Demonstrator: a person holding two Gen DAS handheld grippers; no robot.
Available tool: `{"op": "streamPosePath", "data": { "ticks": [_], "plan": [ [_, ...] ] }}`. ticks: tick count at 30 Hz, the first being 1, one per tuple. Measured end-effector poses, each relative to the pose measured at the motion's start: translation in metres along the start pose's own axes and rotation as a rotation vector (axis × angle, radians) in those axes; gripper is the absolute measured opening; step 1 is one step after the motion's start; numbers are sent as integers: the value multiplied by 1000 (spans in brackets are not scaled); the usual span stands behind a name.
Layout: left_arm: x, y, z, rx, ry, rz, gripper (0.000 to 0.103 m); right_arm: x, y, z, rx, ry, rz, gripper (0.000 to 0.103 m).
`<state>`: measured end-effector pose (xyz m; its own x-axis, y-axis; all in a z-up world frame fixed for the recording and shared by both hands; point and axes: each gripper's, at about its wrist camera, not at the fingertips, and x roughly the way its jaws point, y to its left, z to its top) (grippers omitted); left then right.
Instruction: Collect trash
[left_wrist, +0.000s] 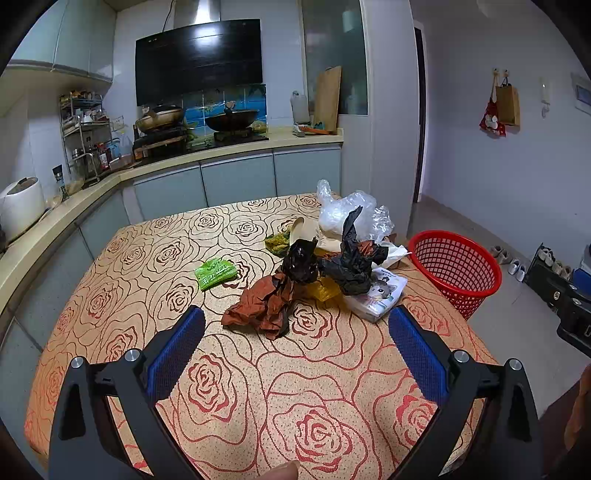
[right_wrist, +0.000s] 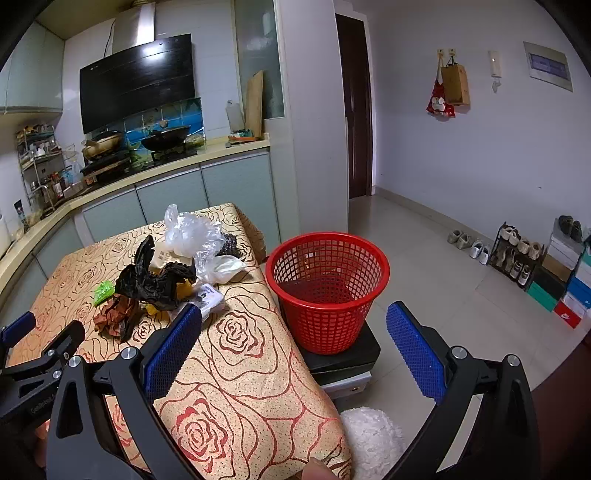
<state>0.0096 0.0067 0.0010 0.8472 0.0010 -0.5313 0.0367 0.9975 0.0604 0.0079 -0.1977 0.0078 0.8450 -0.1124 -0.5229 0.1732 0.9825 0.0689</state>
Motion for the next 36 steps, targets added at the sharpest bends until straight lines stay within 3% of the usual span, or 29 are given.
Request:
{"op": "streamPosePath", "data": {
  "ticks": [36],
  "plan": [
    [8, 7, 1, -8, 22, 9, 96, 10, 3, -3, 6, 25, -6, 98]
  ]
}}
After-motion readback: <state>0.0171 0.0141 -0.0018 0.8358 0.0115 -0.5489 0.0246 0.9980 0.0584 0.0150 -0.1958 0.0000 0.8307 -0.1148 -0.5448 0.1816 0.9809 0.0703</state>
